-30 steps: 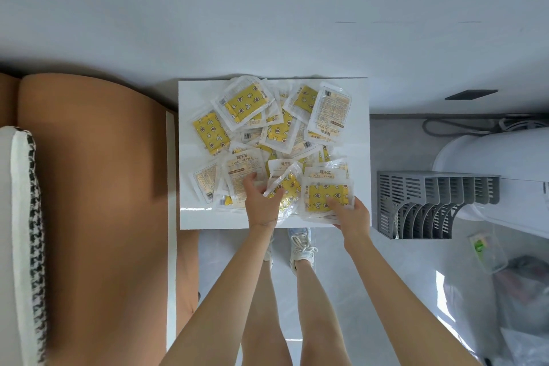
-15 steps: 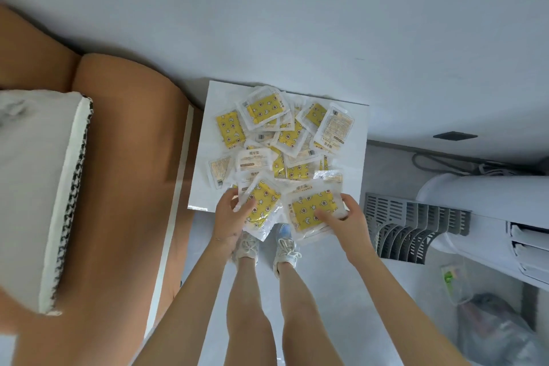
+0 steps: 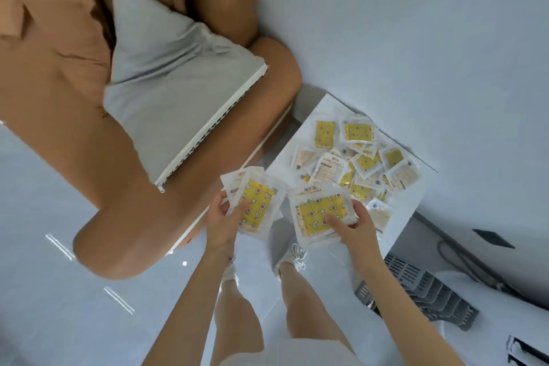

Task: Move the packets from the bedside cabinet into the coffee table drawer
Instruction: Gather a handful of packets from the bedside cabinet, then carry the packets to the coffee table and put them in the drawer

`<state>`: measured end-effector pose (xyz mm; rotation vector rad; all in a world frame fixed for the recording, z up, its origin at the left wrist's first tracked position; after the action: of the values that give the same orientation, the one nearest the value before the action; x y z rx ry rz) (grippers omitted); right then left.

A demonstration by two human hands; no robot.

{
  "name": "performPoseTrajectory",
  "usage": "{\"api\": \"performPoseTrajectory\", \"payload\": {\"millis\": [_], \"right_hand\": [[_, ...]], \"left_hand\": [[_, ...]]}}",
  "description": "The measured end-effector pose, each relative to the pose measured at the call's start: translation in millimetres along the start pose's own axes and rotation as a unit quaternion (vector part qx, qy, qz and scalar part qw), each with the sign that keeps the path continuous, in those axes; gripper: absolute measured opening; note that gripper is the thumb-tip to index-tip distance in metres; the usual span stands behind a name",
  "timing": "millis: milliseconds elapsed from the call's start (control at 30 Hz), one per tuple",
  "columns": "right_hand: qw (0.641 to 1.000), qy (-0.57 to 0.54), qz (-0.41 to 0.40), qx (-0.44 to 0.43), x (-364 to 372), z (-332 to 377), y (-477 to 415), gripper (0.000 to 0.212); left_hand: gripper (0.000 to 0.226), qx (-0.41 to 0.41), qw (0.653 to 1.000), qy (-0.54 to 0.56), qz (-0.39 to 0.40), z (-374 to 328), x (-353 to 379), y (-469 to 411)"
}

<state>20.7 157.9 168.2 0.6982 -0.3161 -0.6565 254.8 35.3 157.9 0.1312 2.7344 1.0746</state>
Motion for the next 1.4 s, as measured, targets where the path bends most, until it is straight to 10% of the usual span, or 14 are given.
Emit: {"api": "performPoseTrajectory", "payload": {"millis": [767, 1400], "right_hand": [[0.982, 0.076, 0.17, 0.031, 451, -181, 207, 0.035], [0.897, 0.264, 0.354, 0.032, 757, -229, 232, 0.025]], "left_hand": [[0.026, -0.081, 0.949, 0.214, -0.217, 164, -528, 92], [0.032, -0.088, 0.844, 0.389, -0.359, 198, -739, 52]]}}
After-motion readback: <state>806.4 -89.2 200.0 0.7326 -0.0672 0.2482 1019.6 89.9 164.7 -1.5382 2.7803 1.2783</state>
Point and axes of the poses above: each hand's wrist, its own y-axis away from the middle knuckle, its own x-axis out of the palm, z = x × y, the point moved 6 cm from there along -y, towards the middle knuckle, and after that the axes turned 12 degrees about -y, right-handed, at the moved point
